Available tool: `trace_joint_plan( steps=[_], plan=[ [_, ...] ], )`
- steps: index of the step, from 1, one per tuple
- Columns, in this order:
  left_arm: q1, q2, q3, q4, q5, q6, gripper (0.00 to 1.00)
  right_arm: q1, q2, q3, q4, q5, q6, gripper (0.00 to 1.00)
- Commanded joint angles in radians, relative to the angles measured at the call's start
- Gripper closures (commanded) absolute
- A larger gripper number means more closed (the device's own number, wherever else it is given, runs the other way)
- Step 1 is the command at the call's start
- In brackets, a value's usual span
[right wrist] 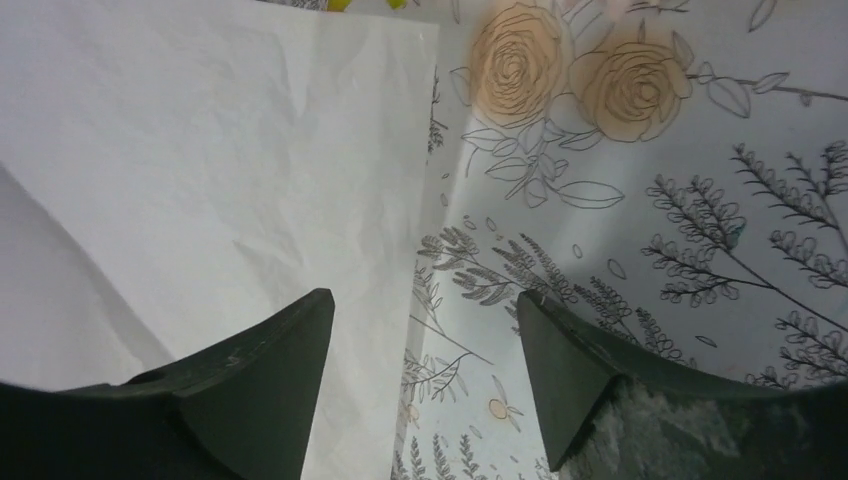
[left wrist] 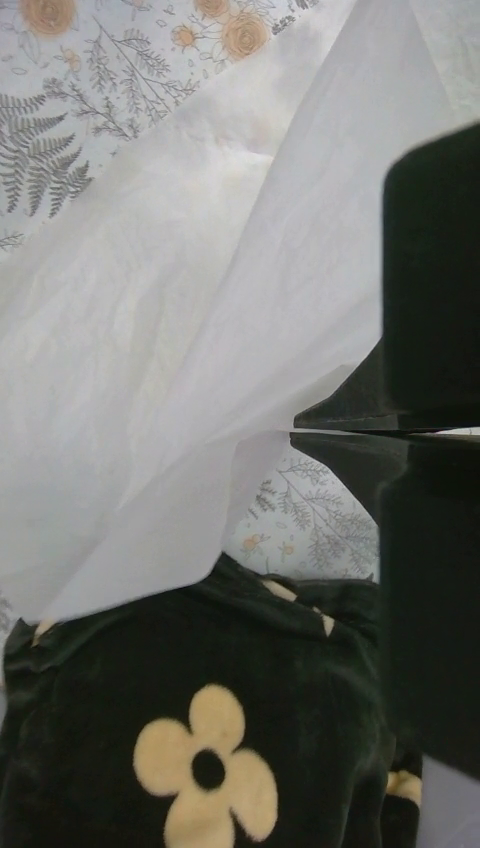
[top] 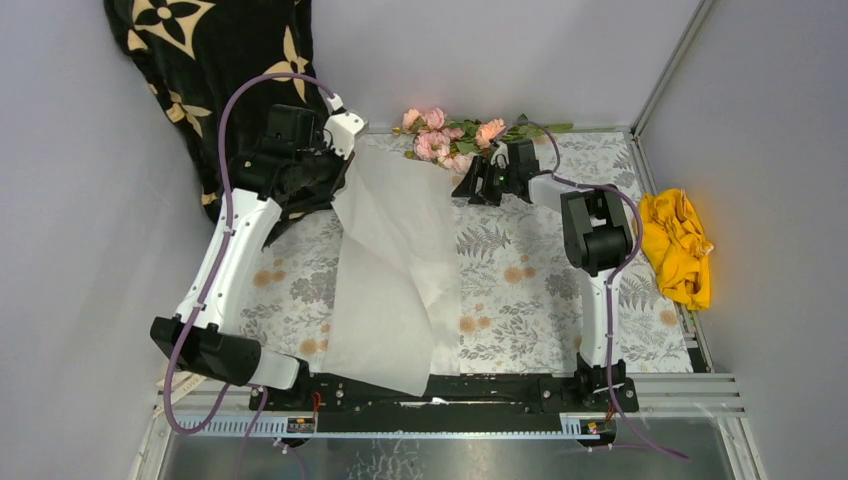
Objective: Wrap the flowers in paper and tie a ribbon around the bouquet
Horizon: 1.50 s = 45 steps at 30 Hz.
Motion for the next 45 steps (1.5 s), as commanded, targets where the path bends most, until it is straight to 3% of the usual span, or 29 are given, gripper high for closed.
trace_joint_plan(
  steps=[1,5,12,14,19,22,25,29,32,37,41,45],
  plan=[
    [0.003,-0.002,-0.032,-0.034,-0.021,0.022,1.0,0.026,0.008,-0.024,0.044,-0.073,0.041,0.16],
    [0.003,-0.01,-0.032,-0.014,-0.023,0.022,1.0,0.064,0.07,-0.023,0.086,-0.235,0.042,0.01],
    [0.003,0.002,-0.036,-0.006,-0.032,0.017,1.0,0.114,0.087,-0.087,0.306,-0.376,0.126,0.0],
    [0.003,0.001,-0.041,0.005,-0.034,0.011,1.0,0.128,0.101,-0.071,0.301,-0.373,0.113,0.0],
    [0.003,0.003,-0.035,0.038,-0.036,0.006,1.0,0.175,0.116,-0.048,0.235,-0.302,0.047,0.0],
    [0.011,0.032,-0.036,0.119,-0.087,0.049,1.0,0.176,0.062,-0.09,0.223,-0.178,0.048,0.02],
    [0.035,0.1,-0.043,0.265,-0.276,0.165,1.0,0.175,-0.017,-0.122,0.133,0.044,-0.015,0.02],
    [0.111,0.252,0.011,0.456,-0.401,0.366,1.0,0.171,-0.13,-0.168,0.073,0.158,-0.107,0.0],
    [0.062,0.297,0.13,0.375,-0.345,0.448,1.0,0.156,-0.202,-0.168,0.022,0.176,-0.182,0.0],
    [-0.146,0.249,0.269,0.116,-0.207,0.627,1.0,0.144,-0.416,-0.25,0.058,0.206,-0.419,0.0],
    [-0.27,0.229,0.403,-0.098,-0.157,0.649,1.0,0.12,-0.589,-0.337,0.164,0.079,-0.647,0.0],
    [-0.378,0.189,0.514,-0.219,-0.18,0.63,1.0,0.093,-0.669,-0.326,0.137,-0.15,-0.825,0.0]
  ],
)
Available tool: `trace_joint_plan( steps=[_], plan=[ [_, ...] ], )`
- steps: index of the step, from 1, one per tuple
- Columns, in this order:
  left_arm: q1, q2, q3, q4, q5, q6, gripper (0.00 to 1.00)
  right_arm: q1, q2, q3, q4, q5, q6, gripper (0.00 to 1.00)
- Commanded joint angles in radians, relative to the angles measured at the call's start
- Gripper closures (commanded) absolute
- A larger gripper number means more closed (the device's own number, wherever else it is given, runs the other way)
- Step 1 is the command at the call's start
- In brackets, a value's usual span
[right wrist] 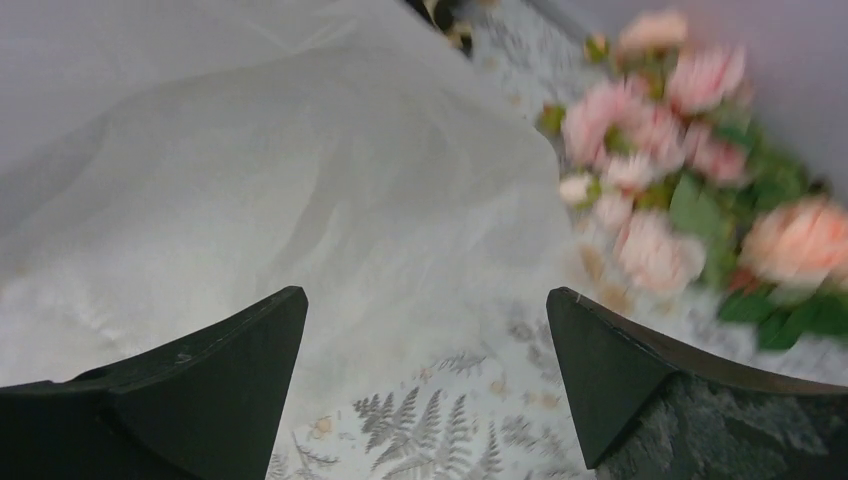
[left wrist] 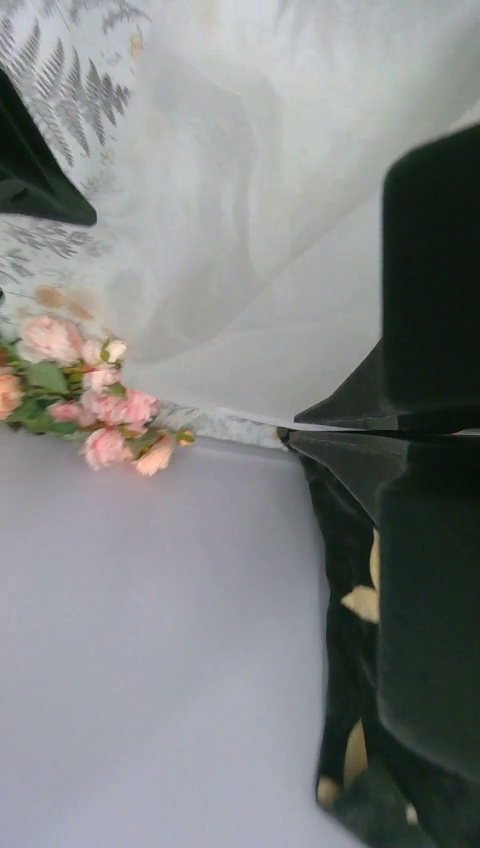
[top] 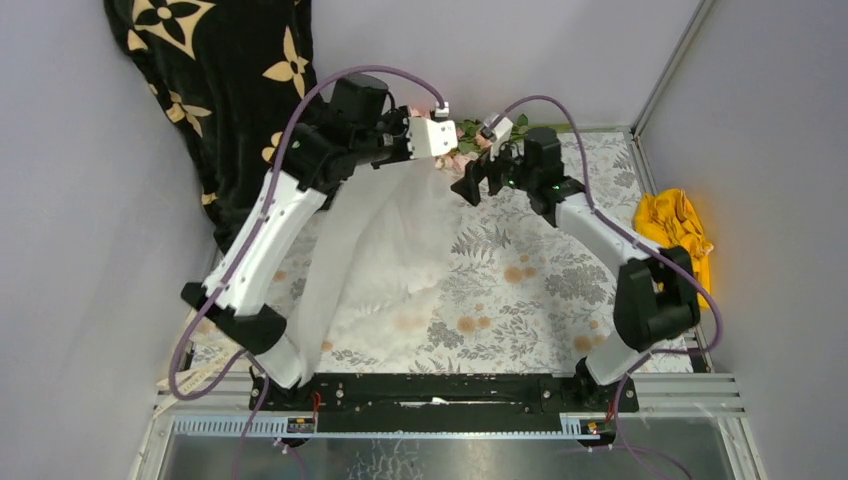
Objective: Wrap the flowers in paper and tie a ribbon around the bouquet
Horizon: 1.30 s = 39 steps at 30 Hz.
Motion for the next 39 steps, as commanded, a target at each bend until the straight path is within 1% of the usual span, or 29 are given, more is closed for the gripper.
trace_joint_plan(
  steps=[1,4,6,9,12,14,16,21,23,27,29,32,39],
  plan=[
    [-0.088,-0.091,0.083,-0.202,-0.026,0.048,1.0,-0.025,-0.098,0.018,0.032,-0.277,-0.295,0.0],
    [-0.159,-0.172,0.054,-0.21,-0.065,0.07,1.0,-0.03,-0.147,0.012,0.04,-0.397,-0.375,0.0],
    [-0.187,-0.207,0.051,-0.209,-0.089,0.081,1.0,-0.03,-0.173,-0.006,0.062,-0.449,-0.408,0.0],
    [-0.219,-0.249,0.06,-0.205,-0.074,0.097,1.0,-0.03,-0.183,0.006,0.071,-0.472,-0.427,0.01],
    [-0.243,-0.286,0.034,-0.185,-0.048,0.116,1.0,-0.03,-0.147,0.077,0.008,-0.498,-0.47,0.0],
    [-0.249,-0.303,0.013,-0.17,-0.048,0.124,1.0,-0.03,-0.125,0.111,0.012,-0.493,-0.45,0.0],
    [-0.249,-0.318,-0.015,-0.159,-0.05,0.133,1.0,-0.03,-0.123,0.119,0.018,-0.448,-0.453,0.01],
    [-0.249,-0.365,-0.11,-0.111,-0.065,0.161,1.0,-0.038,-0.197,0.13,-0.088,-0.39,-0.559,0.0],
    [-0.249,-0.369,-0.122,-0.101,-0.06,0.163,1.0,-0.045,-0.213,0.14,-0.111,-0.374,-0.582,0.0],
    [-0.249,-0.371,-0.116,-0.086,-0.052,0.165,1.0,-0.055,-0.146,0.216,-0.22,-0.378,-0.613,0.0],
    [-0.249,-0.375,-0.119,-0.085,-0.052,0.163,1.0,-0.057,-0.111,0.245,-0.244,-0.377,-0.621,0.0],
    [-0.249,-0.385,-0.136,-0.086,-0.053,0.159,1.0,-0.057,-0.053,0.286,-0.274,-0.428,-0.632,0.0],
    [-0.249,-0.396,-0.152,-0.086,-0.052,0.15,1.0,-0.057,0.084,0.375,-0.319,-0.508,-0.597,0.0]
  ],
)
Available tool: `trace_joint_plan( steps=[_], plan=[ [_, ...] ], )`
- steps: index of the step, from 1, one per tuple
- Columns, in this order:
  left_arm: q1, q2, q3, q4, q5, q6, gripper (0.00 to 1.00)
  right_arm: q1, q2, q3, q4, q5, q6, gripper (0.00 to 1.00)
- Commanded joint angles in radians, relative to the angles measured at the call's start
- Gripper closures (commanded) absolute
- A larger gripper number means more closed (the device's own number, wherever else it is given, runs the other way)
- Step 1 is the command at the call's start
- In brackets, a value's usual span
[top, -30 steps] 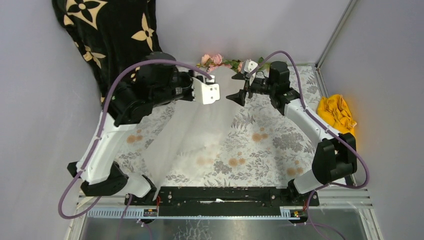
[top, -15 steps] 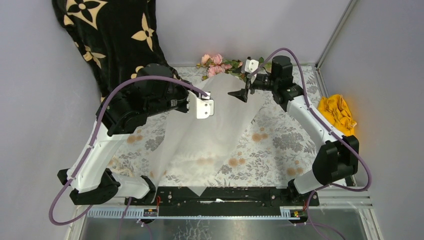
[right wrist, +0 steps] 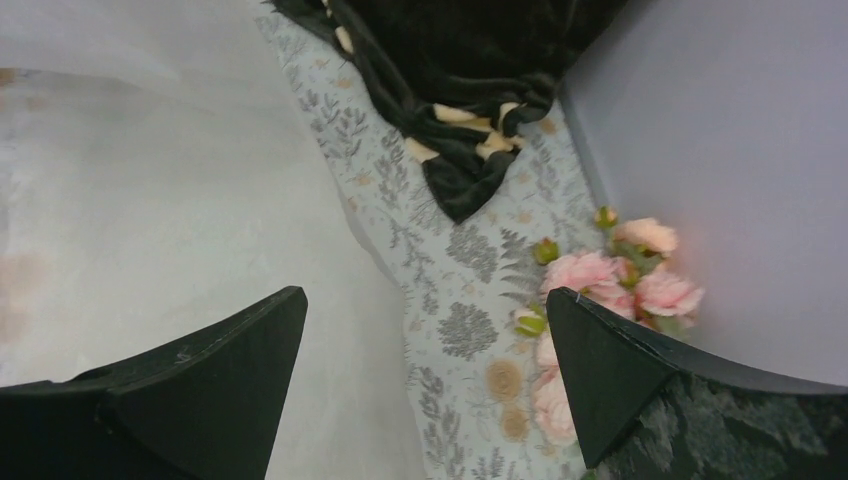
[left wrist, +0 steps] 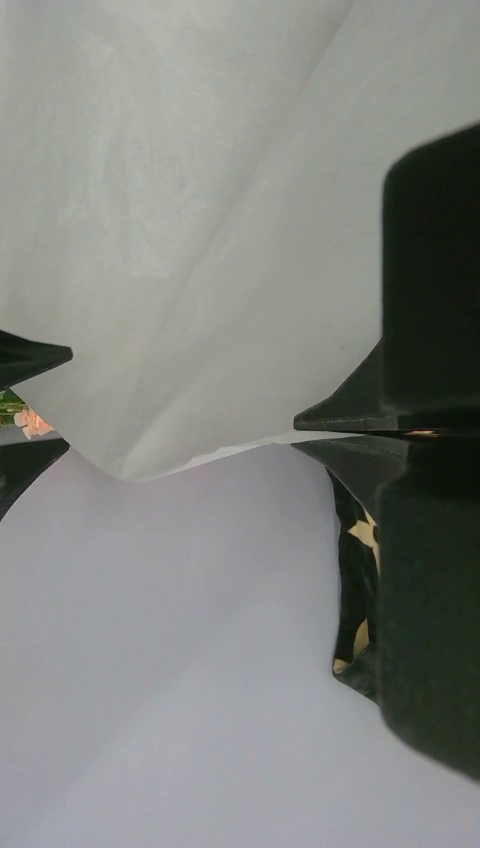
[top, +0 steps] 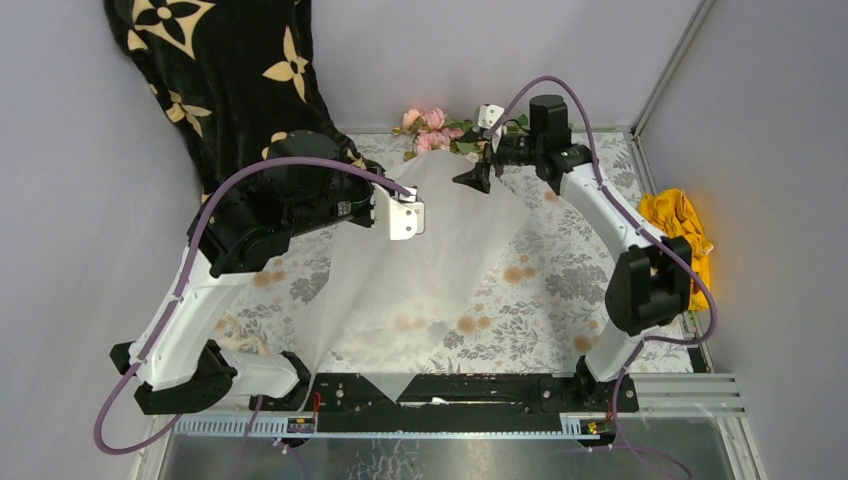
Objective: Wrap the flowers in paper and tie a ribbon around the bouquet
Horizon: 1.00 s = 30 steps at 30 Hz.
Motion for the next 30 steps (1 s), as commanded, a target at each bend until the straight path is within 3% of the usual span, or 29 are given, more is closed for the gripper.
trace_joint_plan(
  steps=[1,6,10,11,15,21,22,25,27,30],
  plan=[
    [-0.005,-0.016,-0.006,0.057,-0.004,-0.004,1.0,-0.003,0.079,0.088,-0.071,-0.106,0.015,0.02],
    [0.0,0.002,-0.008,0.133,-0.083,-0.082,1.0,0.013,0.141,0.143,-0.236,-0.111,0.071,0.39],
    [0.034,0.031,-0.008,0.159,-0.095,-0.087,1.0,0.013,0.08,0.0,-0.082,-0.126,0.166,0.77],
    [0.111,0.057,-0.002,0.199,-0.069,-0.08,1.0,0.009,0.054,-0.027,-0.067,-0.088,0.224,0.89],
    [0.302,0.156,0.024,0.236,0.032,-0.084,1.0,0.004,0.035,-0.028,-0.103,-0.019,0.315,1.0],
    [0.484,0.354,0.028,0.358,0.054,-0.109,1.0,0.004,0.119,0.028,-0.088,0.081,0.532,1.0],
    [0.514,0.402,0.054,0.383,0.043,-0.125,0.92,0.004,0.147,0.058,-0.104,0.115,0.552,1.0],
    [0.575,0.559,0.201,0.388,0.022,-0.193,0.24,0.004,0.236,0.191,-0.178,0.231,0.586,1.0],
    [0.603,0.654,0.31,0.387,-0.006,-0.255,0.06,0.004,0.308,0.29,-0.248,0.287,0.595,1.0],
    [0.628,0.717,0.382,0.388,-0.016,-0.337,0.01,0.001,0.413,0.416,-0.364,0.369,0.582,1.0]
  ],
)
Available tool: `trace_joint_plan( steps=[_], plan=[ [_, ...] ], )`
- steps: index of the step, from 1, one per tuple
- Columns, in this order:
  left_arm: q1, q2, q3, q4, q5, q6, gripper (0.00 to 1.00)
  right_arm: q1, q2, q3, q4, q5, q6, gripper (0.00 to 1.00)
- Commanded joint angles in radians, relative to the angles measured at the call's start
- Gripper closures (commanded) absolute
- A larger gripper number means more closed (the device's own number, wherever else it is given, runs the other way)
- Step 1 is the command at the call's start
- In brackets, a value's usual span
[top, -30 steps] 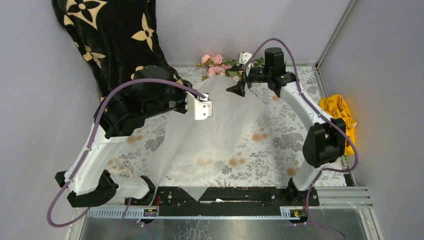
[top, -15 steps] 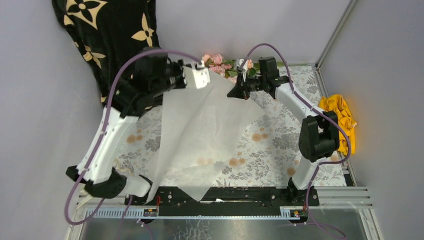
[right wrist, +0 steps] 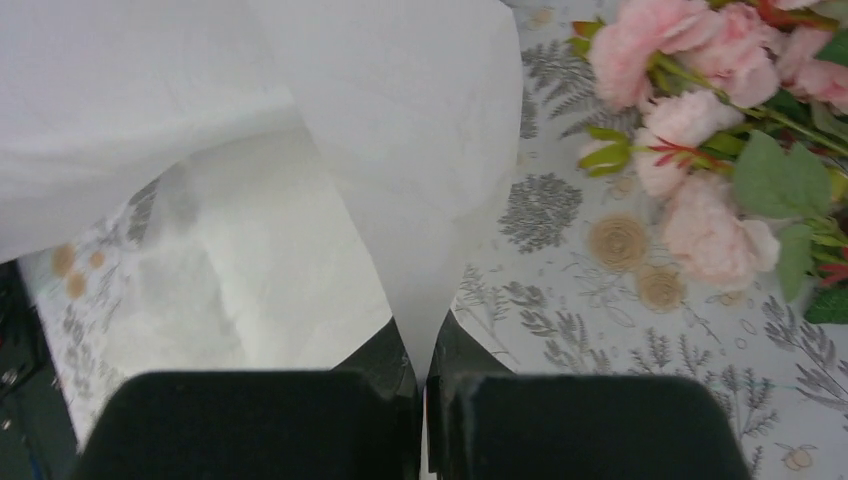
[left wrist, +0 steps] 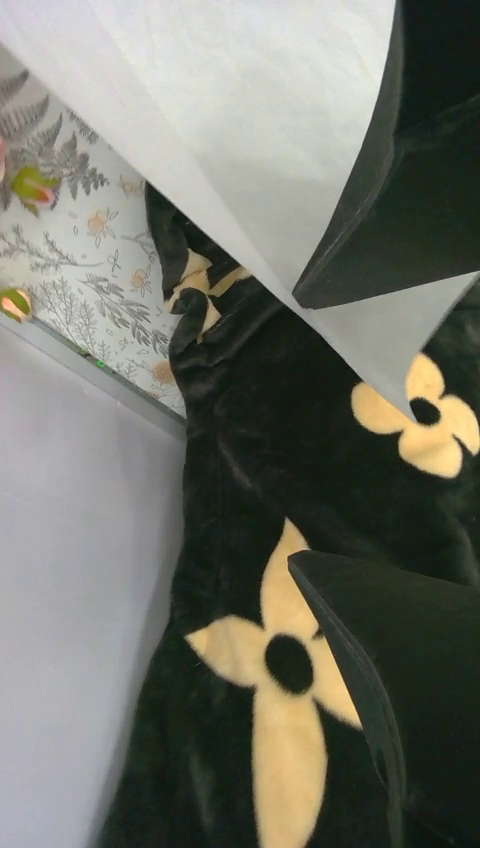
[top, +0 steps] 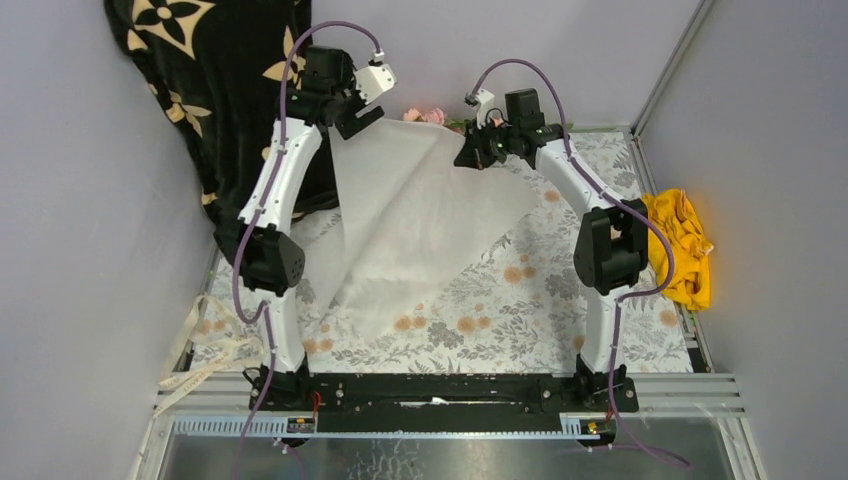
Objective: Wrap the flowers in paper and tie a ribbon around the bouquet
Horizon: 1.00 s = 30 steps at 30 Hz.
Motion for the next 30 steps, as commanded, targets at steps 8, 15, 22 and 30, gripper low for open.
trace_joint_plan(
  steps=[8,15,22,30],
  plan=[
    [0.174,-0.124,0.024,-0.058,0.223,-0.388,0.01,-0.031,0.204,0.268,-0.253,0.238,0.09,1.0],
    [-0.014,-0.559,-0.747,-0.073,0.298,-0.335,0.01,-0.047,0.181,0.191,-0.185,0.246,0.188,1.0],
    [-0.253,-0.616,-1.177,0.041,0.104,-0.255,0.01,-0.061,0.172,0.14,-0.121,0.269,0.276,1.0],
    [-0.448,-0.558,-1.32,0.383,0.107,-0.409,0.01,-0.066,0.189,0.111,-0.08,0.29,0.328,1.0]
  ],
)
